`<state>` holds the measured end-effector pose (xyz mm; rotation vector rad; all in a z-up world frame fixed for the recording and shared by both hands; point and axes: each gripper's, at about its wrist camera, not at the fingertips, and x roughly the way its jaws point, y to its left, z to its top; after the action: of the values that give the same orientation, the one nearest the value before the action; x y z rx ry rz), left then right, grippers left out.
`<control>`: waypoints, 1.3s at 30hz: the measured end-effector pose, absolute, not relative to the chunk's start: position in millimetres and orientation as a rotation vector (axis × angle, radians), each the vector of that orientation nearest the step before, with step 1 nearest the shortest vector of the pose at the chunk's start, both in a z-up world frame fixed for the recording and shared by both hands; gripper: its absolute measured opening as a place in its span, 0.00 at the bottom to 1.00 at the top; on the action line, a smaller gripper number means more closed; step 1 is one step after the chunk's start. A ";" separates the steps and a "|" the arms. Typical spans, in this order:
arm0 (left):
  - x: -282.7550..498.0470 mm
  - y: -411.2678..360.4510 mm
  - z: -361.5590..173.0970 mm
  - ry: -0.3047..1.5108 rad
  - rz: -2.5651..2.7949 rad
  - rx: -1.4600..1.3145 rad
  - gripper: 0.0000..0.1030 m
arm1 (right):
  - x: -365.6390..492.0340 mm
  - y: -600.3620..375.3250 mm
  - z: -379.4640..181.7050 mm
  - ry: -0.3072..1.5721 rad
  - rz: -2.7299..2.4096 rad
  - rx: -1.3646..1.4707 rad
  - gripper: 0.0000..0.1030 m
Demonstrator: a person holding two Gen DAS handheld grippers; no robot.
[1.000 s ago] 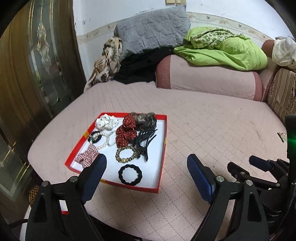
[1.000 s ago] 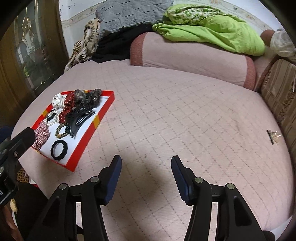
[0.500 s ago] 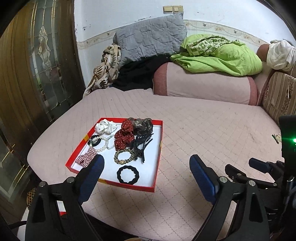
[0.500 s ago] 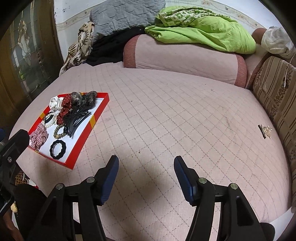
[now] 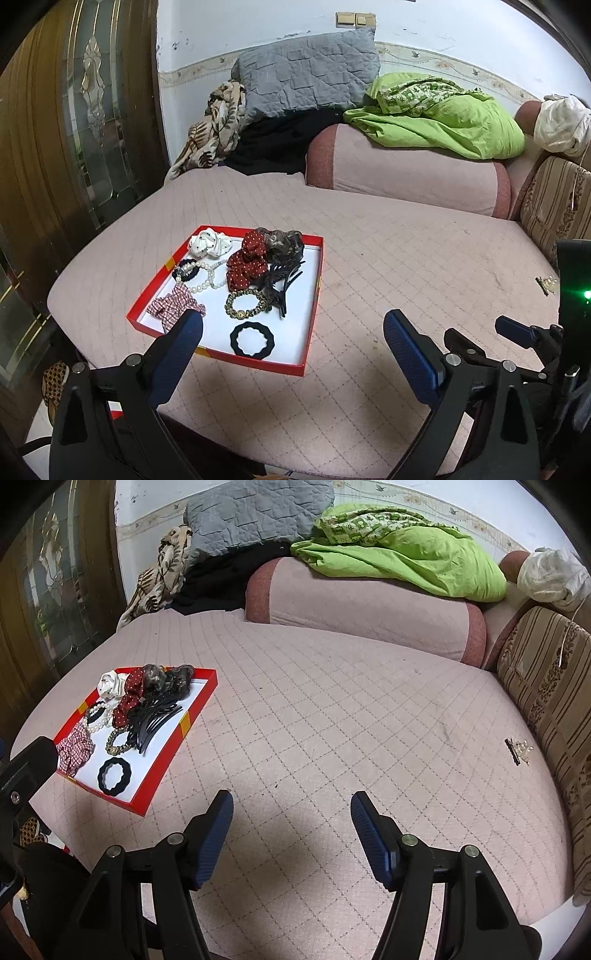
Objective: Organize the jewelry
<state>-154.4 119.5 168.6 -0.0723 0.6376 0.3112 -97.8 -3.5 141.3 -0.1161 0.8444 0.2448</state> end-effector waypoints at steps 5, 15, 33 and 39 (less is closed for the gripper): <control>-152.1 121.6 164.3 0.668 0.310 -0.086 0.95 | -99.1 0.1 139.4 0.850 0.247 -0.125 0.69; -147.1 122.5 155.3 0.716 0.307 -0.100 0.95 | -99.9 2.7 138.9 0.853 0.242 -0.132 0.70; -139.9 130.5 139.3 0.791 0.317 -0.137 0.95 | -103.1 9.3 136.3 0.862 0.255 -0.146 0.71; -138.6 134.0 134.8 0.811 0.314 -0.153 0.95 | -102.8 11.9 134.9 0.867 0.259 -0.151 0.72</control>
<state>-138.6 134.0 134.8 -0.1526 0.8111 0.3135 -102.8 11.9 134.9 -0.1507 0.8670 0.2588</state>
